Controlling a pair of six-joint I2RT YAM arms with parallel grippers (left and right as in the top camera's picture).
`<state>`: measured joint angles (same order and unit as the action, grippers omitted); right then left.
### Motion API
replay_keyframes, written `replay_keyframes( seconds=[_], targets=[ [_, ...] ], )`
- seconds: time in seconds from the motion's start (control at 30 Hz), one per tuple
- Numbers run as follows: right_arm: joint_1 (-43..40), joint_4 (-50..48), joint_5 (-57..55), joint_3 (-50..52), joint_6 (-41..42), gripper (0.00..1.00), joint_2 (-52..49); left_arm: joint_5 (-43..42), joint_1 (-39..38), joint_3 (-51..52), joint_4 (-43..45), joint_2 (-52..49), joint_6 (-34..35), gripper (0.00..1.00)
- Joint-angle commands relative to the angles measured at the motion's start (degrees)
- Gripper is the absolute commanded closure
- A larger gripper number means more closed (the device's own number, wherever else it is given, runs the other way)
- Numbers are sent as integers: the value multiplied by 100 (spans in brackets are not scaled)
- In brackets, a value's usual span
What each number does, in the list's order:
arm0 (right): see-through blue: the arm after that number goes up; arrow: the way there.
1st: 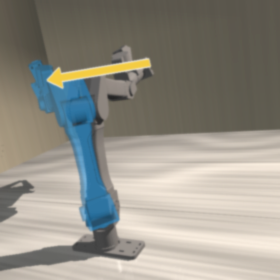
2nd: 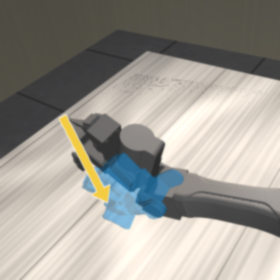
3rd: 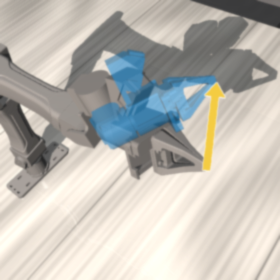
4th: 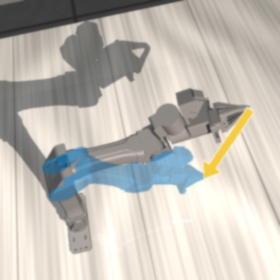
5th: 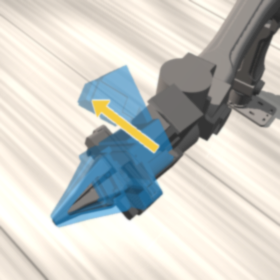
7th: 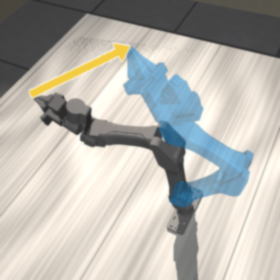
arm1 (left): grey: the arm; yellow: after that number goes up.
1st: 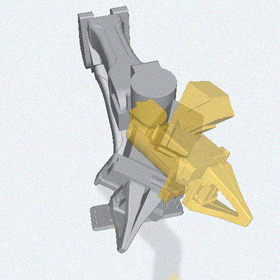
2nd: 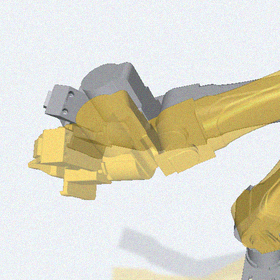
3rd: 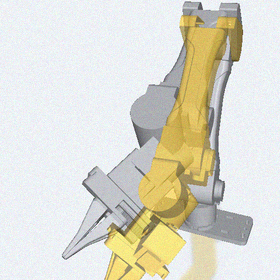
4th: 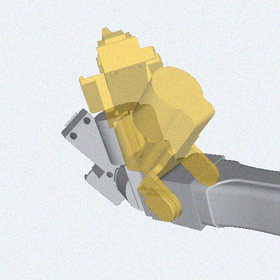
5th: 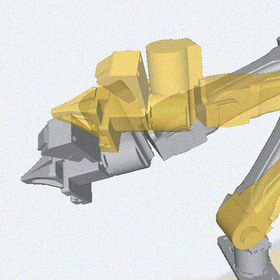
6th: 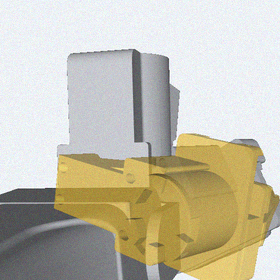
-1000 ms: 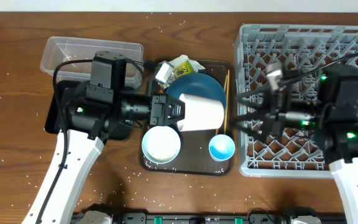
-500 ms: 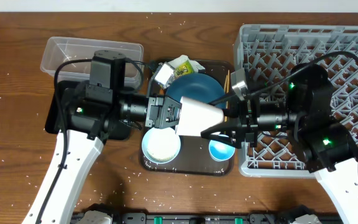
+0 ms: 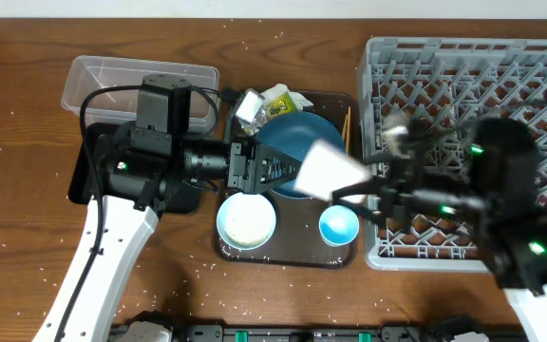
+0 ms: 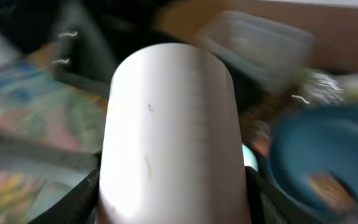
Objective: Sort waste into correct bins and load items into the dishwasher rack
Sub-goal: 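Hand the pink cup from the left gripper to the right gripper, then place the pink cup upside down in the dish rack with right gripper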
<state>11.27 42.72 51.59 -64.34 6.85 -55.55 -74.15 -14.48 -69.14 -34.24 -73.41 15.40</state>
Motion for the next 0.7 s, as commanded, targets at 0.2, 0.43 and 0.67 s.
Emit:
replay_keyframes(
  seconds=[0.2, 0.43, 0.67],
  targets=[
    [-2361, 2033, -3882, -527, 177, 71, 44, 155, -44, -74, 9, 22, -28, 2],
    [-3460, 2817, -5611, -542, 704, 71, -789, 157, -44, -74, 11, 22, -31, 2],
    [-3755, 3383, -5471, -542, 791, 69, -1856, 157, -44, -74, 7, 22, -28, 2]
  ],
)
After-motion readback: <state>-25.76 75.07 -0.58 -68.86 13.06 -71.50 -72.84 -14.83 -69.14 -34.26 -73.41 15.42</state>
